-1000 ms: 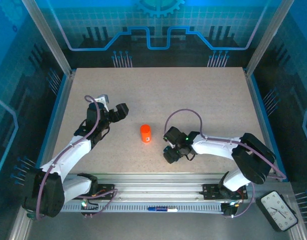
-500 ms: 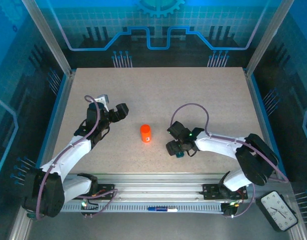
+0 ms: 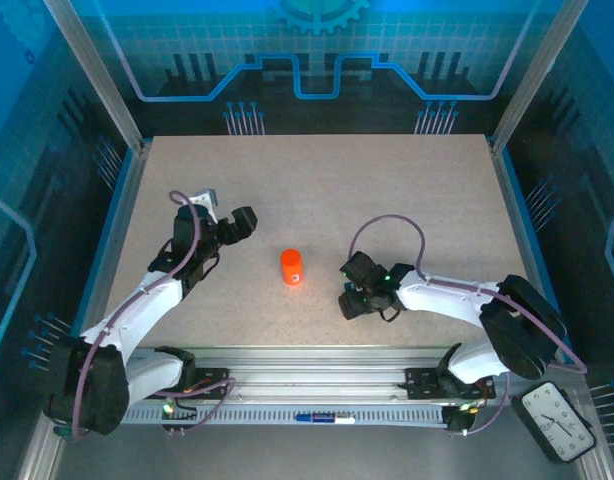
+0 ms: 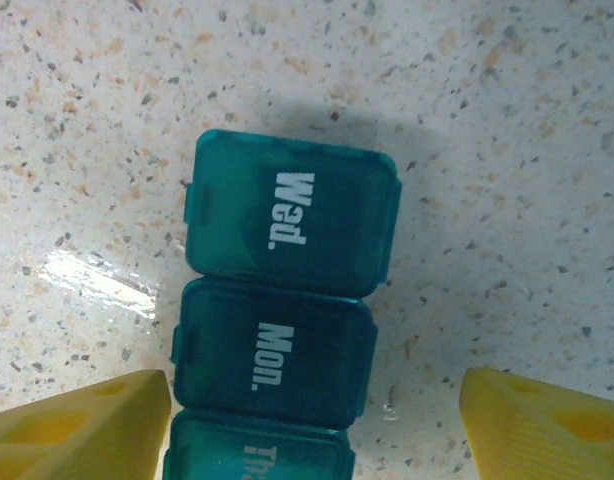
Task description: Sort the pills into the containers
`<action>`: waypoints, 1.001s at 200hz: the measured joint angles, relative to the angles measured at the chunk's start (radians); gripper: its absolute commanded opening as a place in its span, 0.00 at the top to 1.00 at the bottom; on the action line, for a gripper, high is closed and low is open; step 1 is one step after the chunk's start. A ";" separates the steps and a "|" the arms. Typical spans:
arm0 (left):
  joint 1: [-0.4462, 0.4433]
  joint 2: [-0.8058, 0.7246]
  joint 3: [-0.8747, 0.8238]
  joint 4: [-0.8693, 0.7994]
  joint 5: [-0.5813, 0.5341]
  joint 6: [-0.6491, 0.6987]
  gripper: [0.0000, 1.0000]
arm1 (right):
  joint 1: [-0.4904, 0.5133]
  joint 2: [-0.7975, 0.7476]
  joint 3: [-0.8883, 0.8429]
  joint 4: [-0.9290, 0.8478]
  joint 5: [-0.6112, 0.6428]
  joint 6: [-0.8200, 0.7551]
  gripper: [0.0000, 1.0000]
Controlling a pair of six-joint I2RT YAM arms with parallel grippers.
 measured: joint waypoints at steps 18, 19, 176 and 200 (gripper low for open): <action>0.000 0.000 0.000 0.000 0.000 0.000 0.01 | 0.008 0.010 0.000 0.003 0.000 0.004 0.28; 0.000 0.000 0.000 0.000 0.000 0.000 0.01 | 0.008 0.010 0.000 0.003 0.000 0.004 0.29; 0.000 0.000 0.000 0.000 0.000 -0.003 0.01 | 0.021 0.044 0.000 0.021 0.004 0.024 0.59; 0.000 -0.003 0.000 0.000 0.000 -0.027 0.01 | 0.021 0.041 0.000 0.021 0.005 0.026 0.63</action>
